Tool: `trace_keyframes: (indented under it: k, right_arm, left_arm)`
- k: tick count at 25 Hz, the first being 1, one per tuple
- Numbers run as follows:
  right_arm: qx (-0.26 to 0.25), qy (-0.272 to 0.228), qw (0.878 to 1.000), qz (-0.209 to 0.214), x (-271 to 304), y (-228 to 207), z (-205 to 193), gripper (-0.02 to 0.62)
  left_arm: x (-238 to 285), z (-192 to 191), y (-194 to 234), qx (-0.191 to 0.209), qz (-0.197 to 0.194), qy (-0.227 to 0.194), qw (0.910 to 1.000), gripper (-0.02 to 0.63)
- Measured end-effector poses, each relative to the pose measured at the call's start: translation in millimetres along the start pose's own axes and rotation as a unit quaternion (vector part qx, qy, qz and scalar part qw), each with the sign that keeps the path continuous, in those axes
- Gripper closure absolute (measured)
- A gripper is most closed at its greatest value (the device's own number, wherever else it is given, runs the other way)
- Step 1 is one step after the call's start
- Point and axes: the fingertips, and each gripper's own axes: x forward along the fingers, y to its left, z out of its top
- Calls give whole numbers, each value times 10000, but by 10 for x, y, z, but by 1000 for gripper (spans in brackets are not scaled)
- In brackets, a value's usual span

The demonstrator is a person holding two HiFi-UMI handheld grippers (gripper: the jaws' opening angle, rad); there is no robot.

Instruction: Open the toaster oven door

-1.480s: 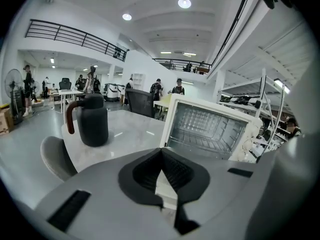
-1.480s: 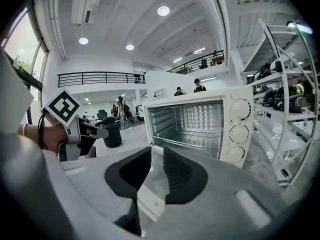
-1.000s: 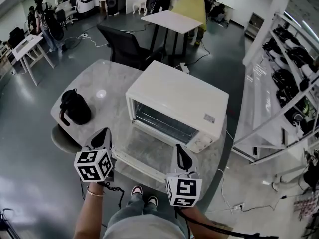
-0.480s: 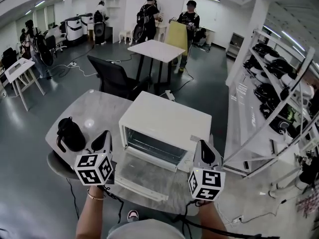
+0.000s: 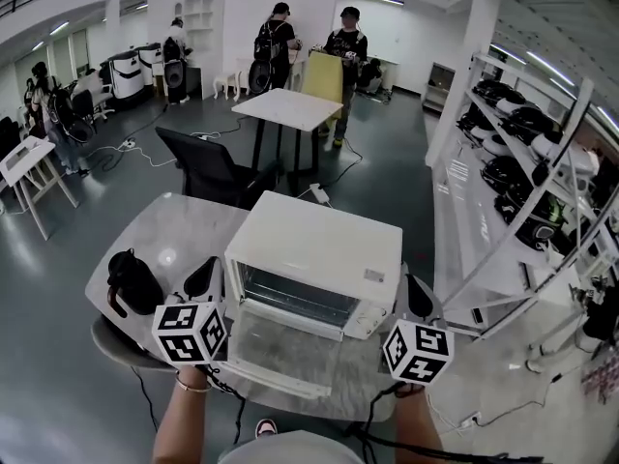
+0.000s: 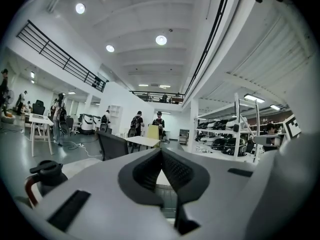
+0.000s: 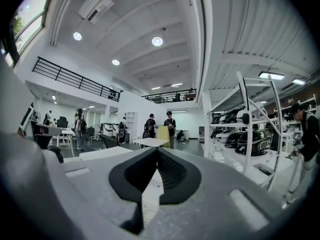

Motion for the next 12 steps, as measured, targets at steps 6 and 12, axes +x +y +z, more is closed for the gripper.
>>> trace_keyframes:
  k: [6, 12]
  right_arm:
    - [134, 15, 9998, -121, -32, -15, -46, 589]
    - [167, 118, 9997, -94, -30, 61, -115, 589]
  left_arm:
    - [7, -92, -13, -17, -57, 99, 9999, 601]
    - [-28, -163, 40, -44, -51, 171, 9998, 601]
